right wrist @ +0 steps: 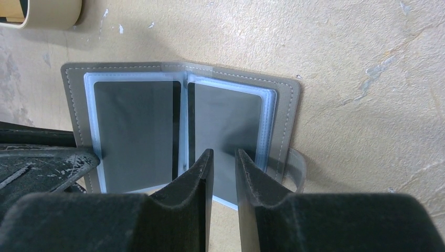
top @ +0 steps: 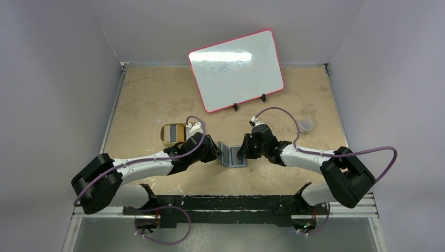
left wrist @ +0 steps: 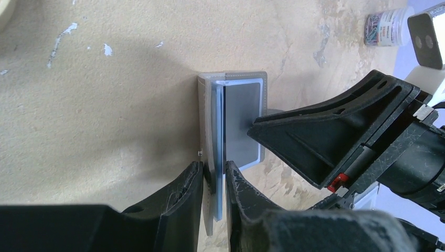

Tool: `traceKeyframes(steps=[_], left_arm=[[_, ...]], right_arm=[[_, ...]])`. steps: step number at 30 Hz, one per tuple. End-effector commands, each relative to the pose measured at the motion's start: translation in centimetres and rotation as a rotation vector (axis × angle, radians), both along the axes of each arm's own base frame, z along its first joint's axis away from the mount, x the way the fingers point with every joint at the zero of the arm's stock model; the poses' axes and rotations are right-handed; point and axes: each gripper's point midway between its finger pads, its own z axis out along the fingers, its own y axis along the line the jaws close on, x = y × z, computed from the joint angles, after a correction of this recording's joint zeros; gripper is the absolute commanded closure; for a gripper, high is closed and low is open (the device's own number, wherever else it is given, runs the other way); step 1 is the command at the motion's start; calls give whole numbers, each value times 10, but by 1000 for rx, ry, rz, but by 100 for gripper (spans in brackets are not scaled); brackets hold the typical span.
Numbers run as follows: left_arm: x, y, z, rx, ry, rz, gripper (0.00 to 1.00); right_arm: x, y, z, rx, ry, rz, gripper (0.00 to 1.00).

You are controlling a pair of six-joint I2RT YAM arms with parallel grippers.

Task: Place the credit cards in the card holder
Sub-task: Insert the credit card into the card holder.

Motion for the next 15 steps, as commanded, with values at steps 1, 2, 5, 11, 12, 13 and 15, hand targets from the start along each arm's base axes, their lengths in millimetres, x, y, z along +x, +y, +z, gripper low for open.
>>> traceKeyframes(steps=[1, 2, 5, 11, 12, 13, 15], left_arm=[[4, -13, 10, -63, -30, -20, 79], [4, -14, 8, -61, -28, -22, 79], [4, -14, 7, -60, -26, -24, 86], [4, -20, 14, -109, -47, -41, 94], [3, -22, 16, -124, -50, -46, 93], [3, -24, 17, -139, -52, -52, 92], [1, -27, 18, -157, -50, -64, 89]], right_arm=[[-4, -4, -5, -12, 9, -8, 75], [-4, -4, -4, -9, 7, -7, 75], [-4, -3, -2, -1, 1, -7, 75], [-6, -3, -7, 0, 13, -3, 75], [-6, -3, -7, 2, 13, -4, 75], [-6, -3, -7, 2, 13, -4, 75], [-7, -3, -8, 1, 14, -4, 75]])
